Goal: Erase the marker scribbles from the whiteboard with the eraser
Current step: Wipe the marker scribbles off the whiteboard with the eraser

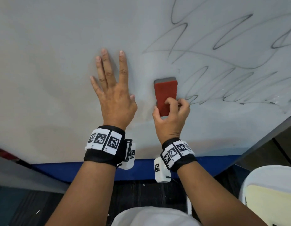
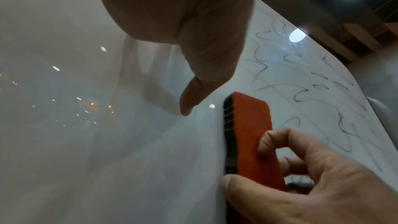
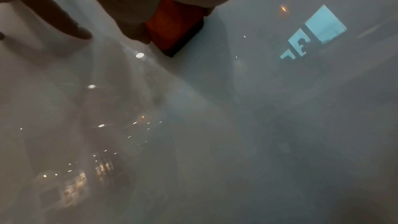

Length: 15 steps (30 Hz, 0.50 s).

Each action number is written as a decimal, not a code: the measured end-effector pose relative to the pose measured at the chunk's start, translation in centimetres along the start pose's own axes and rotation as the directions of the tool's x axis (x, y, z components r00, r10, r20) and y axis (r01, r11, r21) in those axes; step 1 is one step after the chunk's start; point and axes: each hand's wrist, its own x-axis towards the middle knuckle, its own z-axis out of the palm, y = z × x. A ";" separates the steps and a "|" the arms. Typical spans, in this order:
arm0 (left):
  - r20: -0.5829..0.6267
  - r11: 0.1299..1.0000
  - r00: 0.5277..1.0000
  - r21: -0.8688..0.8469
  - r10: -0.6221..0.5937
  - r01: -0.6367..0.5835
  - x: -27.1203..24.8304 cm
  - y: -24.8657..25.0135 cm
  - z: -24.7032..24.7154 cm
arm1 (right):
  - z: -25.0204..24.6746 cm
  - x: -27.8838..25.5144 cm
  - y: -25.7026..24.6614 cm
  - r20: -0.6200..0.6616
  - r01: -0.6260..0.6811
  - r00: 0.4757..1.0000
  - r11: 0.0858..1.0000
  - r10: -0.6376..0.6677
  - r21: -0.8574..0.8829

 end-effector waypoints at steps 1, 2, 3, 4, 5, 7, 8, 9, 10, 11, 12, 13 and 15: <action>-0.004 1.000 1.000 -0.001 -0.007 0.007 0.0 0.2 0.1 | -0.1 -0.1 0.0 0.036 0.027 0.999 1.000 -0.027 -0.013; -0.007 1.000 1.000 -0.005 -0.013 0.013 -0.1 0.4 0.3 | -0.3 0.0 0.2 0.069 0.061 0.996 0.998 -0.059 -0.029; -0.007 1.000 1.000 -0.013 -0.019 0.019 -0.2 0.7 0.4 | -0.8 0.3 0.6 0.084 0.085 0.993 0.995 -0.081 -0.045; -0.004 1.000 1.000 -0.021 -0.022 0.022 -0.3 1.0 0.7 | -1.3 0.8 1.1 0.066 0.085 0.994 0.995 -0.082 -0.053; 0.002 0.999 1.000 -0.027 -0.021 0.021 -0.5 1.3 0.9 | -1.8 1.5 1.6 0.017 0.055 0.998 0.997 -0.055 -0.048; 0.015 1.000 1.000 -0.026 -0.011 0.012 -0.8 1.9 1.2 | -2.5 2.6 2.0 -0.089 -0.021 0.996 1.000 0.020 -0.003; 0.021 1.000 1.000 -0.026 -0.008 0.008 -1.0 2.2 1.4 | -2.7 2.7 1.9 -0.108 -0.037 0.994 0.999 0.037 0.001; 0.026 1.000 1.000 -0.029 -0.009 0.010 -1.1 2.5 1.5 | -2.6 2.7 1.8 -0.111 -0.044 0.993 0.999 0.042 -0.010; 0.027 0.999 1.000 -0.033 -0.016 0.017 -1.1 2.8 1.7 | -2.5 2.7 1.6 -0.107 -0.048 0.993 0.999 0.046 -0.015; 0.028 0.999 0.999 -0.038 -0.028 0.029 -1.1 3.0 1.8 | -2.5 2.6 1.5 -0.093 -0.050 0.994 0.999 0.048 -0.015; 0.029 0.998 0.999 -0.044 -0.040 0.042 -1.1 3.3 1.9 | -2.6 2.7 1.6 -0.070 -0.038 0.997 0.999 0.036 -0.020; 0.027 0.997 0.998 -0.052 -0.052 0.053 -1.1 3.6 2.0 | -2.8 2.8 1.8 -0.032 -0.005 0.999 0.999 0.004 -0.037; 0.023 0.995 0.998 -0.076 -0.067 0.068 -1.0 4.0 2.2 | -3.6 3.3 2.5 0.049 0.080 0.996 0.993 -0.076 -0.089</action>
